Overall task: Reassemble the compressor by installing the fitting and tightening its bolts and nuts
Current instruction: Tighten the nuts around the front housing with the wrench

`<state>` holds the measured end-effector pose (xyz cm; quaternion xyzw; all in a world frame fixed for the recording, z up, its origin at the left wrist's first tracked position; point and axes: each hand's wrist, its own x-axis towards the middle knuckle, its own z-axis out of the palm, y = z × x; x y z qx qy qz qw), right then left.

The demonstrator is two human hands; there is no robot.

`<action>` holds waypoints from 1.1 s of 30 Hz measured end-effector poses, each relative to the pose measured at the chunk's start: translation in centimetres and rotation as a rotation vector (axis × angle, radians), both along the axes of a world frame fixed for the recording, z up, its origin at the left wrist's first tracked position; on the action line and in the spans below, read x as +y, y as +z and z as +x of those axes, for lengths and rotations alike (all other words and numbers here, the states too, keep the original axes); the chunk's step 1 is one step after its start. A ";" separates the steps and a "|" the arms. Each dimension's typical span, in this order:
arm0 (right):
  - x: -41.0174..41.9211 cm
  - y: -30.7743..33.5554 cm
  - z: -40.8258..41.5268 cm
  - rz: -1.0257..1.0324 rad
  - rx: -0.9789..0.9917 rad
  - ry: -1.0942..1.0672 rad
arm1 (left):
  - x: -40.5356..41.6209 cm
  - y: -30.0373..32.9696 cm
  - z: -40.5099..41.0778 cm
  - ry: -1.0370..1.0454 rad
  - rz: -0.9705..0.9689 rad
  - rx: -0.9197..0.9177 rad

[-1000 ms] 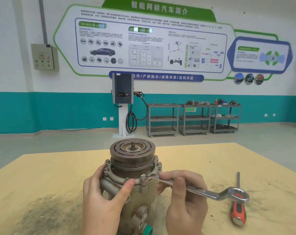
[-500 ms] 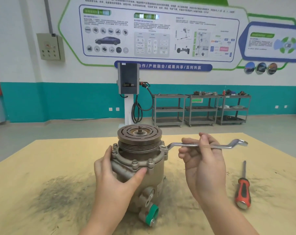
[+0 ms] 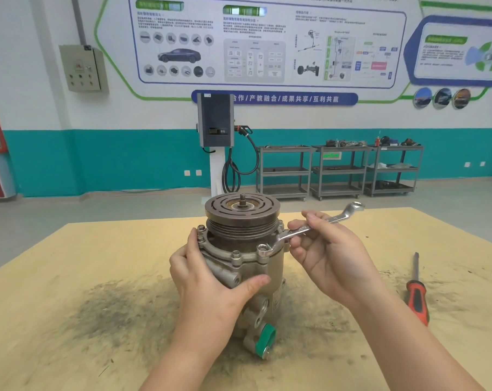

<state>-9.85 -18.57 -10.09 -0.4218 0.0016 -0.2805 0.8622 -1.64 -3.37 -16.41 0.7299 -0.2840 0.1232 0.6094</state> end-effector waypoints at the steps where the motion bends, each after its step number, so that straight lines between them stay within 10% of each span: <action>1: 0.1 0.0 0.1 0.007 -0.007 -0.010 | -0.1 -0.1 0.1 0.014 0.007 -0.012; 11: 5.1 -2.6 -1.0 -0.425 -0.261 -0.350 | -0.4 -0.7 0.4 0.037 -0.013 -0.023; 18: 2.5 -1.2 -0.9 -0.076 -0.227 -0.336 | -0.2 -0.2 0.2 0.017 -0.016 -0.004; 28: 0.7 -0.5 0.1 -0.098 -0.093 -0.128 | -0.3 -0.3 0.2 0.021 -0.025 -0.020; 33: 2.6 -1.7 0.3 -0.122 -0.226 -0.397 | -0.4 -0.3 0.2 0.046 -0.022 -0.016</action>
